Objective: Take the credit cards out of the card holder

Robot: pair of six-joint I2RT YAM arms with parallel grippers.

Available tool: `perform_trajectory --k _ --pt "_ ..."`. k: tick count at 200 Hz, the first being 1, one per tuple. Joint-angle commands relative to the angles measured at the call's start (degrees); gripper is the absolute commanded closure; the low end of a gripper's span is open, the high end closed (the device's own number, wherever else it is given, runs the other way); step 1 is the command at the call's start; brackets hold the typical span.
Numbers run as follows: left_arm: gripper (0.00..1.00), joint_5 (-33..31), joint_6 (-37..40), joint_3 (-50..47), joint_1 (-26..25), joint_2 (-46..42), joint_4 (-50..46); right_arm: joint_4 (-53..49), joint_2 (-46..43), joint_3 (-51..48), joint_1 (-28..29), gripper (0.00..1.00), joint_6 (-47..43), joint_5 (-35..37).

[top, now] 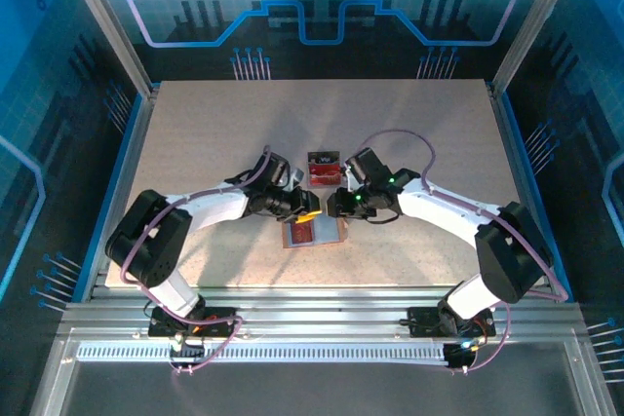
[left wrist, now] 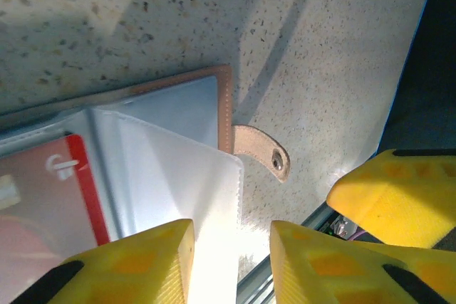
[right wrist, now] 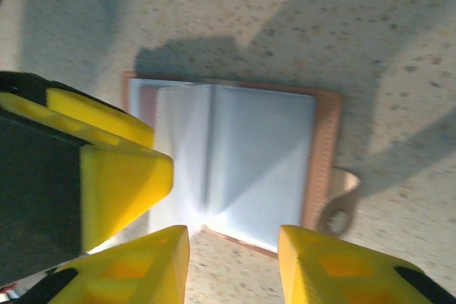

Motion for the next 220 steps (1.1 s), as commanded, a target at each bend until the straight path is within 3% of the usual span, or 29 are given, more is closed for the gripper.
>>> perform_trajectory --k 1,21,76,148,220 --pt "0.63 0.2 0.2 2.5 -1.4 1.8 -0.8 -7.5 0.0 2.2 -0.8 0.60 -3.8 6.4" --pt "0.58 0.0 -0.3 3.6 -2.8 3.5 -0.3 -8.2 -0.3 1.9 -1.1 0.60 -3.9 8.3" --pt "0.52 -0.1 -2.7 3.9 -4.9 7.1 3.0 -5.4 -0.4 0.3 -1.9 0.60 -3.2 5.0" --pt "0.43 -2.4 -3.2 2.4 -4.9 5.3 2.2 -3.5 3.7 0.4 -2.2 0.60 -3.6 2.9" --pt "0.45 -2.2 -4.5 1.1 -4.9 5.8 3.7 -2.2 7.7 1.2 -2.7 0.64 -4.3 1.9"
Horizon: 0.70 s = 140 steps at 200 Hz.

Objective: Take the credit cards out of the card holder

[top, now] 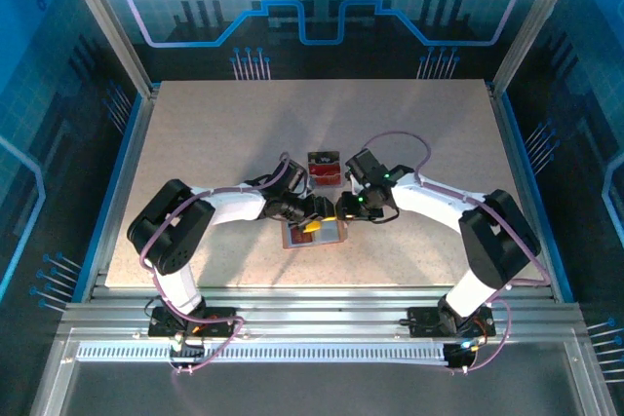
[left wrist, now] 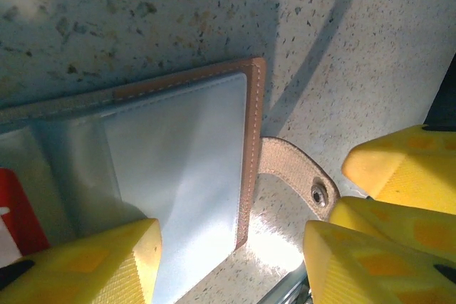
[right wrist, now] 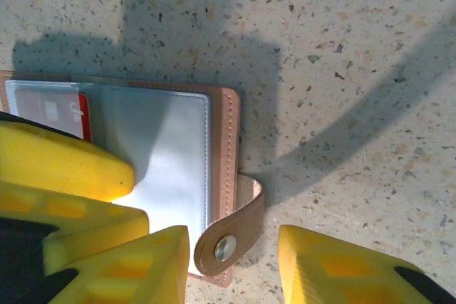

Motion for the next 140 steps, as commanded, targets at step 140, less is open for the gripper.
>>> perform_trajectory --k 140 --pt "0.45 -3.0 4.3 0.5 0.2 -9.2 -7.1 2.0 -1.8 -3.6 0.2 0.94 1.3 -3.1"
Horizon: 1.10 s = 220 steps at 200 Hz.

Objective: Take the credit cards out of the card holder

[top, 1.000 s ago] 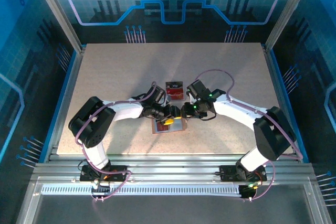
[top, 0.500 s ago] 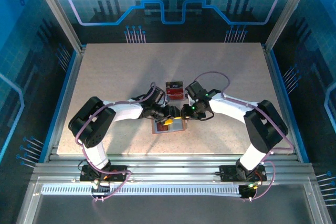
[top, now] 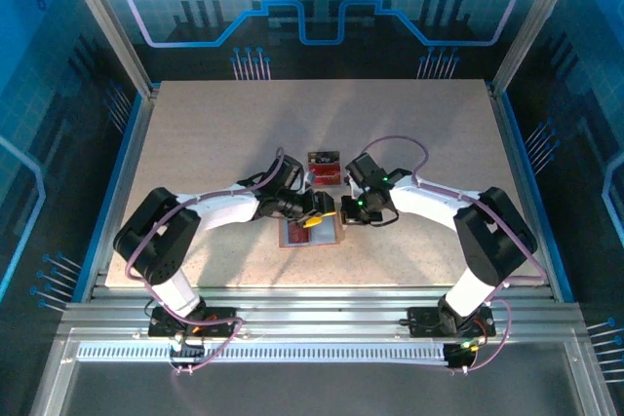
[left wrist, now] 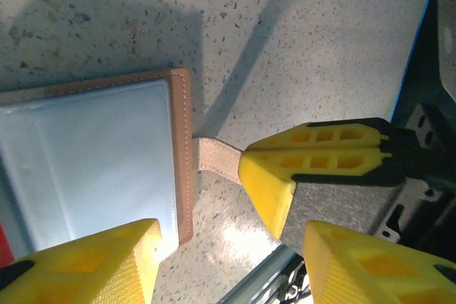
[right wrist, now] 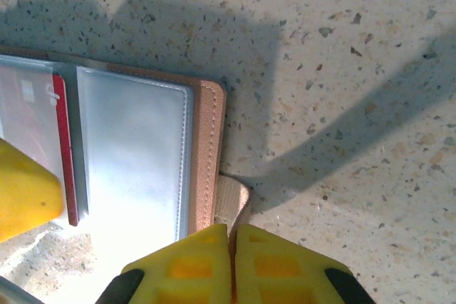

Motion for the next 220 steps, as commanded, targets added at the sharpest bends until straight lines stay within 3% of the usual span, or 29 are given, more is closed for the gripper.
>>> perform_trajectory --k 1,126,183,220 --pt "0.45 -2.2 3.5 1.2 0.2 -2.5 -5.9 0.1 -2.0 -1.3 0.2 0.94 1.2 -1.0" --pt "0.51 0.0 5.8 -7.6 7.4 -7.4 -5.9 -2.5 -0.4 1.1 -0.4 0.94 -1.2 1.1" --pt "0.57 0.3 6.6 -11.5 10.4 -8.6 -4.7 -4.8 -3.0 2.4 -0.5 0.76 -1.0 1.8" --pt "0.65 2.0 7.0 -13.2 12.7 -8.7 -3.3 -2.2 -6.1 2.7 0.0 0.76 0.7 0.2"
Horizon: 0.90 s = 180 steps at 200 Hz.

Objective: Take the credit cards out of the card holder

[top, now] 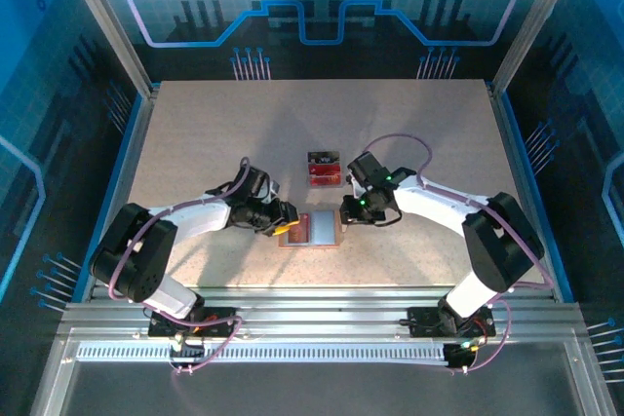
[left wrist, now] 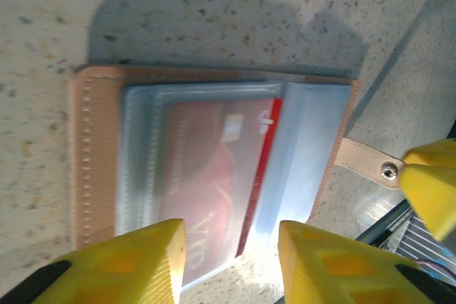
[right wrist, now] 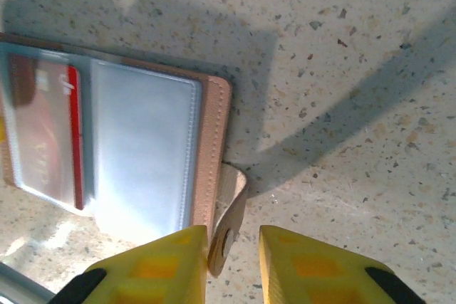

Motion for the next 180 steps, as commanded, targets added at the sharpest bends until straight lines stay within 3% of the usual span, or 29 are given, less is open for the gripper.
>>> perform_trajectory --k 1,81,180 --pt "0.65 2.4 1.4 -1.3 1.5 -1.5 1.4 1.1 -3.3 1.6 -0.1 0.76 1.5 -1.1" --pt "0.80 5.1 2.0 -1.8 2.7 -0.5 2.6 20.0 2.7 -0.3 2.7 0.77 11.9 -15.6" --pt "0.87 5.2 2.0 -3.6 2.7 1.5 3.6 24.5 13.9 2.7 8.2 0.72 15.3 -16.3"
